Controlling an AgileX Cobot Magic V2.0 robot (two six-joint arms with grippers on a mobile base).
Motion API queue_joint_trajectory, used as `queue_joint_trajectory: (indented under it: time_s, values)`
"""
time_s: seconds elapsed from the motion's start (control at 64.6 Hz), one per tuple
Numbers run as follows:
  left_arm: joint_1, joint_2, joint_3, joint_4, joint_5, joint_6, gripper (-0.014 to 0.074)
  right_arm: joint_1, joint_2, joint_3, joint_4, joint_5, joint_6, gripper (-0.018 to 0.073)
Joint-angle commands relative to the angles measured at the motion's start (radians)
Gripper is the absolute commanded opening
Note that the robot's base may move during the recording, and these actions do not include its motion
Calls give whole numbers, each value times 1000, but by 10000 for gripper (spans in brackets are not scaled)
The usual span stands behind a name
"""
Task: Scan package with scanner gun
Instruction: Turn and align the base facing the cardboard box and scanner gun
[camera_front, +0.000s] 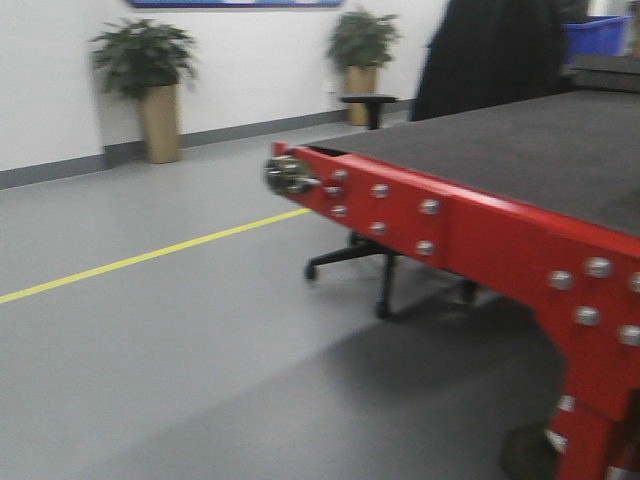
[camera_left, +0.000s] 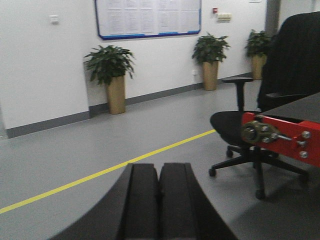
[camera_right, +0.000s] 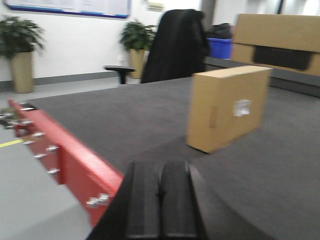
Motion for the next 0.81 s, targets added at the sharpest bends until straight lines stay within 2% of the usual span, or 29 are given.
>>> queue_joint_trajectory:
  time_s: [0.0, 0.79]
  values:
    - [-1, -4, -3, -5, -20, 0, -111, -1, -4, 0, -4, -19, 0, -154]
    - [-1, -4, -3, -5, -20, 0, -111, -1, -4, 0, -4, -19, 0, -154]
